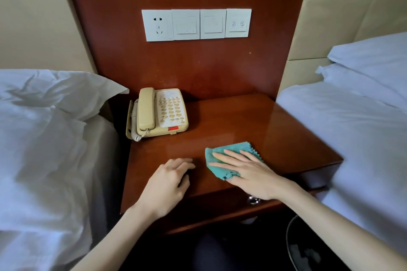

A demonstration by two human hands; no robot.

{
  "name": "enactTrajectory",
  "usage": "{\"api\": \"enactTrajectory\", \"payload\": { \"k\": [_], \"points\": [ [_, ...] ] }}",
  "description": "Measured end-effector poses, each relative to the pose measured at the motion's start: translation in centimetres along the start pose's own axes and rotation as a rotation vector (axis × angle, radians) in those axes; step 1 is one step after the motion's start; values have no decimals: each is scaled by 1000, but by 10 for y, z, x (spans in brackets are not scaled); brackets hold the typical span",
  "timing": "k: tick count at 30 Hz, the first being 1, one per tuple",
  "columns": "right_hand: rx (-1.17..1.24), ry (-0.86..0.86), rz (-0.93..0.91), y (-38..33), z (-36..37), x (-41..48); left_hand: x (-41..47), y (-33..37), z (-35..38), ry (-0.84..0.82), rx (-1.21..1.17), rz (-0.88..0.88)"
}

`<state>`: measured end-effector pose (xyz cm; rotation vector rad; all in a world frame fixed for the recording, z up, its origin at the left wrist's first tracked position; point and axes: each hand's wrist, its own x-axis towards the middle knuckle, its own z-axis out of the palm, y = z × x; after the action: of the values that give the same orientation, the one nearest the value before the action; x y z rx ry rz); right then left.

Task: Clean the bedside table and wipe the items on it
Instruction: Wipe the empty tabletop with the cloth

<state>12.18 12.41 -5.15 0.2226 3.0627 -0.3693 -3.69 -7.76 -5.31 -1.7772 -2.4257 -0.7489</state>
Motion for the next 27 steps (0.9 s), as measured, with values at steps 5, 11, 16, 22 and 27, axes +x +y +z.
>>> {"api": "enactTrajectory", "payload": {
  "k": [5, 11, 16, 22, 27],
  "points": [
    [-87, 105, 310, 64, -12, -36, 0, -2, 2, 11, -48, 10],
    [30, 486, 650, 117, -5, -89, -1, -3, 2, 6, -50, 19],
    [451, 1022, 552, 128, 9, -116, -1, -2, 3, 5, -50, 19],
    [904, 1222, 569, 118, 33, -135, -2, -2, 5, 12, -38, 9],
    [980, 1306, 749, 114, 70, -151, -1, 0, 3, 9, -26, 0]
  ]
}}
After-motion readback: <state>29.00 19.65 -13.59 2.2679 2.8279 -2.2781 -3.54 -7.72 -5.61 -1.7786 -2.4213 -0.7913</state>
